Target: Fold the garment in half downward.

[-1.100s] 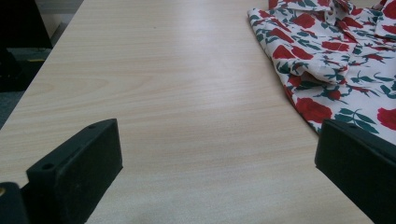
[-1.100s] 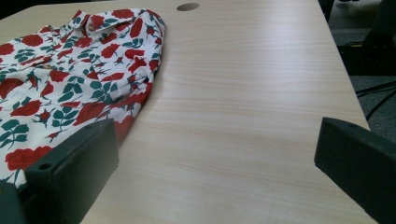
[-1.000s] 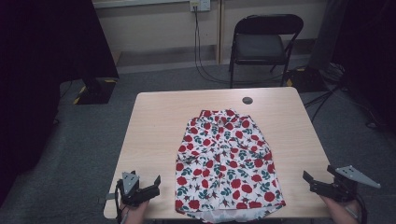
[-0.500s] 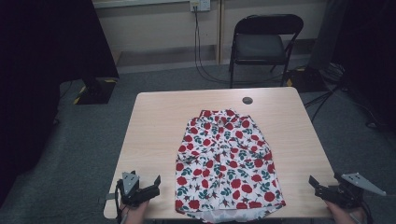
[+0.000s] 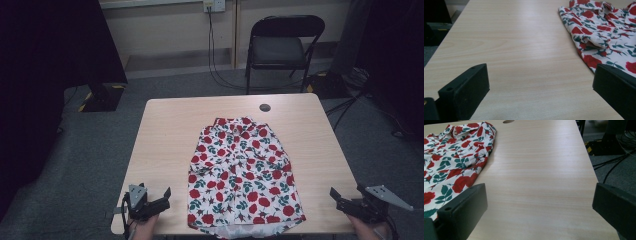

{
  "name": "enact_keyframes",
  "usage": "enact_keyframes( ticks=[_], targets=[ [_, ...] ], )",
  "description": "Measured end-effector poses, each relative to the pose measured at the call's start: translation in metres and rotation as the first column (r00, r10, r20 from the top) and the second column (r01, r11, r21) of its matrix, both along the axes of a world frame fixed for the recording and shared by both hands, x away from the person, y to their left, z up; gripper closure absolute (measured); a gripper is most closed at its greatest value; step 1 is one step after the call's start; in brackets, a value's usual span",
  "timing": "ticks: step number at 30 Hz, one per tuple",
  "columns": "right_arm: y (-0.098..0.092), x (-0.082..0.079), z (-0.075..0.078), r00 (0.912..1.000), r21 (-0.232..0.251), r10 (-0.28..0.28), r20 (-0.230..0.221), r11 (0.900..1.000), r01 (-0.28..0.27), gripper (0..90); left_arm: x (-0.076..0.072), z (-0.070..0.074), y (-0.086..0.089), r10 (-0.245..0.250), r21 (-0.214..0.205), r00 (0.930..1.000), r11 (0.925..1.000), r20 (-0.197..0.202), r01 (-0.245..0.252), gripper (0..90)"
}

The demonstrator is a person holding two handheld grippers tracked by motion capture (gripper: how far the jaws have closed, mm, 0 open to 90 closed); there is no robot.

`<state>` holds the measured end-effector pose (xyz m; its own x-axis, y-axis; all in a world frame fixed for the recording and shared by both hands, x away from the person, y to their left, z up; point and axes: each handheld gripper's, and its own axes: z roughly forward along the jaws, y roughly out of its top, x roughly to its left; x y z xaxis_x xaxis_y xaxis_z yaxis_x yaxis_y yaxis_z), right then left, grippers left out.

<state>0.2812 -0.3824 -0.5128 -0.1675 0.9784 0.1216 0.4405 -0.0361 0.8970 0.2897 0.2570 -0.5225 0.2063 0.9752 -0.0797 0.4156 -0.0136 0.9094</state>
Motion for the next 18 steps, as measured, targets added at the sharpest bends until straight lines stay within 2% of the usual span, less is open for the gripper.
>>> enact_keyframes(
  ticks=[3, 5, 6, 10, 14, 15, 18],
  targets=[
    [0.003, 0.003, 0.002, 0.9996, 0.011, 0.018, 0.021, 0.9998, -0.018, 0.0, -0.001, 0.0, -0.001, 0.013, 0.009, 0.9998, 0.9999, 0.013, -0.013, 0.1],
    [0.005, 0.004, 0.003, 0.9975, 0.008, 0.015, 0.07, 0.9999, -0.015, 0.0, -0.004, 0.001, -0.001, 0.06, 0.023, 0.9965, 0.9978, 0.057, -0.062, 0.0],
    [0.006, 0.005, 0.003, 0.9969, 0.02, 0.022, 0.075, 0.9995, -0.023, 0.0, -0.005, 0.002, 0.0, 0.071, 0.015, 0.9942, 0.9973, 0.081, -0.072, 0.0],
    [0.01, 0.007, 0.005, 0.9968, 0.021, 0.033, 0.073, 0.9992, -0.035, 0.0, -0.005, 0.006, 0.002, 0.08, -0.012, 0.9918, 0.9968, 0.099, -0.079, 0.0],
    [0.012, 0.01, 0.006, 0.9962, 0.008, 0.043, 0.076, 0.999, -0.044, 0.0, -0.003, 0.011, 0.001, 0.077, -0.011, 0.9895, 0.997, 0.122, -0.077, 0.2],
    [0.013, 0.011, 0.006, 0.996, 0.009, 0.046, 0.076, 0.9989, -0.047, 0.0, -0.004, 0.013, 0.0, 0.074, -0.022, 0.9888, 0.9972, 0.129, -0.072, 0.2],
    [0.015, 0.011, 0.005, 0.9954, 0.025, 0.056, 0.077, 0.998, -0.058, 0.0, -0.007, 0.019, -0.002, 0.086, -0.043, 0.9809, 0.9959, 0.175, -0.079, 0.3]
  ],
)
